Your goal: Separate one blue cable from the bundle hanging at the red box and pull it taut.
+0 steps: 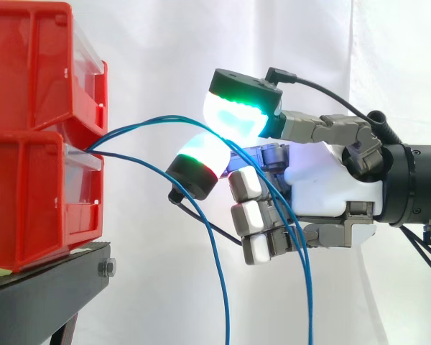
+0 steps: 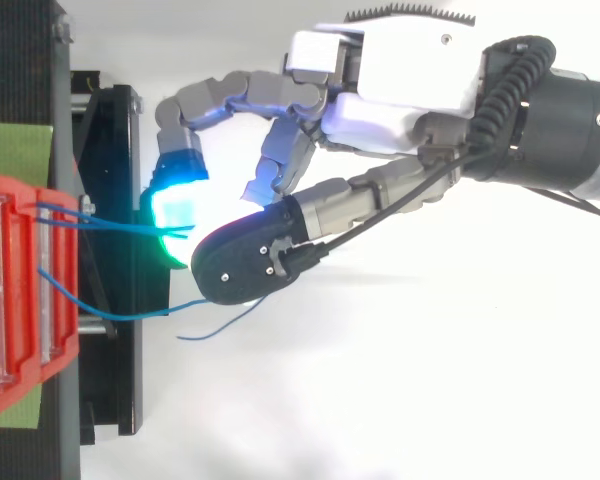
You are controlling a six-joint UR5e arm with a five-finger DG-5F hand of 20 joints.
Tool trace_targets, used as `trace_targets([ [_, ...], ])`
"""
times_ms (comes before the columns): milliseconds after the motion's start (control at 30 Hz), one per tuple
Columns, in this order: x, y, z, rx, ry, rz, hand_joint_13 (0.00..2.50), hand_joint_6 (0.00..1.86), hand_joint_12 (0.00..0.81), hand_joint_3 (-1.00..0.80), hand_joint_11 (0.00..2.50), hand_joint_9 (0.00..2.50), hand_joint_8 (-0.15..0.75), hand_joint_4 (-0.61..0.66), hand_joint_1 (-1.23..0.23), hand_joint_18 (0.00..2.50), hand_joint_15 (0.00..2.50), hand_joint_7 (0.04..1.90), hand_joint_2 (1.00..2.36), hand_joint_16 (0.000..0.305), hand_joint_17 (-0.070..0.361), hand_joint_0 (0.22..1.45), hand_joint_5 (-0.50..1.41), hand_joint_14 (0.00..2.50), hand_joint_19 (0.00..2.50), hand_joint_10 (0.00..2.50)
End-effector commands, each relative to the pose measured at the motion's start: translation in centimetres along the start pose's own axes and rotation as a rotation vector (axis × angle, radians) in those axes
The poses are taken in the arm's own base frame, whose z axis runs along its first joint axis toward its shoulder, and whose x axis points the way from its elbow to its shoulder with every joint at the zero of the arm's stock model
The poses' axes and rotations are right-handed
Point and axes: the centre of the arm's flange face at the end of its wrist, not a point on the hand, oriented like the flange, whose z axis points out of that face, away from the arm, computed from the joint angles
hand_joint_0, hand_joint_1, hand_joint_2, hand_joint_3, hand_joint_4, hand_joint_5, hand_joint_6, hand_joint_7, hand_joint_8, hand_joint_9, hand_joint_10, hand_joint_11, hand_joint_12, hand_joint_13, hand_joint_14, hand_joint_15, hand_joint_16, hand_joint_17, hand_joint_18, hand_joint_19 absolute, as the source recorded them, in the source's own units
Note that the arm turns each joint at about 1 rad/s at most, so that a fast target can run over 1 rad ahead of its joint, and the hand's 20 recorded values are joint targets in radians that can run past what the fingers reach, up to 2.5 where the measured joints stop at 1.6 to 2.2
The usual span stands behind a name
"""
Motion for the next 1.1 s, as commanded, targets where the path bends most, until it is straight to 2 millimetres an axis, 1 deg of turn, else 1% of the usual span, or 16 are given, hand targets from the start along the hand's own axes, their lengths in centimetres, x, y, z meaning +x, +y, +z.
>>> trace_targets([
  [0,0.03,-0.02,-0.01,0.0,0.0,0.0,1.2,0.66,0.39,-0.03,0.56,1.21,0.428,0.17,-0.78,1.07,0.48,1.07,1.01,0.051,0.115,0.64,-0.11,0.01,0.52,0.01],
  [33,0.03,-0.02,-0.01,0.0,0.0,0.0,1.19,0.76,0.388,-0.03,0.59,1.17,0.417,0.17,-0.81,1.05,0.49,0.94,1.01,0.051,0.114,0.65,-0.14,0.02,0.52,0.01],
  [67,0.14,-0.02,0.0,0.0,0.002,0.0,1.17,0.82,0.385,-0.04,0.65,1.13,0.41,0.16,-0.83,1.04,0.5,0.88,1.01,0.049,0.111,0.66,-0.17,0.01,0.54,0.01],
  [133,0.13,-0.02,0.0,0.0,0.0,0.0,1.14,0.86,0.379,-0.07,0.72,1.11,0.396,0.14,-0.84,1.01,0.51,0.88,1.02,0.047,0.105,0.66,-0.19,0.02,0.56,0.01],
  [233,0.12,-0.01,0.01,-0.001,-0.001,0.0,1.12,0.93,0.359,-0.21,0.79,1.11,0.378,0.11,-0.84,0.97,0.52,0.83,1.02,0.042,0.095,0.69,-0.2,0.02,0.58,0.01],
  [333,0.11,-0.05,0.0,-0.003,-0.001,0.0,1.13,0.95,0.348,-0.42,0.82,1.17,0.381,0.09,-0.87,0.99,0.52,0.9,1.01,0.04,0.09,0.72,-0.18,0.02,0.57,0.01],
  [367,0.11,-0.05,0.0,-0.003,-0.001,0.0,1.14,0.94,0.342,-0.49,0.83,1.22,0.378,0.04,-0.87,0.99,0.53,0.98,1.0,0.039,0.088,0.72,-0.16,0.02,0.57,0.01],
  [467,0.11,-0.05,0.0,-0.003,-0.001,0.0,1.17,0.9,0.316,-0.5,0.74,1.28,0.356,-0.03,-0.83,1.02,0.51,1.17,1.0,0.038,0.084,0.66,-0.11,0.02,0.57,0.02],
  [533,0.11,-0.05,0.0,-0.003,-0.001,0.002,1.2,0.86,0.309,-0.5,0.58,1.29,0.344,-0.08,-0.74,1.03,0.48,1.19,1.0,0.037,0.083,0.61,-0.09,0.02,0.57,0.02],
  [600,0.23,-0.08,-0.02,0.0,0.0,0.002,1.19,0.8,0.306,-0.38,0.34,1.21,0.34,-0.1,-0.66,1.04,0.42,1.27,1.01,0.038,0.086,0.59,-0.08,0.01,0.54,0.01],
  [667,0.1,-0.05,0.0,-0.003,-0.003,0.007,1.18,0.77,0.306,-0.29,0.26,1.21,0.342,-0.09,-0.63,1.03,0.4,1.34,1.02,0.04,0.089,0.58,-0.07,0.01,0.54,0.01],
  [833,0.23,-0.05,0.01,-0.003,0.0,0.008,1.21,0.73,0.34,-0.18,0.19,1.23,0.381,-0.07,-0.59,1.11,0.36,1.38,1.01,0.048,0.109,0.58,-0.06,0.01,0.47,0.01],
  [867,0.23,-0.05,0.01,-0.003,0.0,0.008,1.22,0.67,0.349,-0.15,0.19,1.22,0.385,-0.06,-0.59,1.12,0.36,1.39,1.01,0.05,0.113,0.6,-0.06,0.01,0.46,0.01],
  [900,0.23,-0.05,0.01,-0.003,0.0,0.008,1.22,0.66,0.35,-0.14,0.18,1.21,0.391,-0.06,-0.59,1.12,0.36,1.39,1.01,0.05,0.113,0.6,-0.06,0.01,0.46,0.0],
  [967,0.23,-0.05,0.01,-0.003,0.0,0.008,1.22,0.52,0.359,-0.04,0.23,1.19,0.405,0.01,-0.65,1.12,0.37,1.39,1.01,0.051,0.115,0.63,-0.05,0.01,0.47,0.01],
  [1067,0.23,-0.05,0.01,-0.003,0.0,0.008,1.21,0.5,0.358,0.03,0.23,1.17,0.394,0.06,-0.71,1.1,0.38,1.33,1.0,0.05,0.113,0.67,-0.06,0.01,0.47,0.01],
])
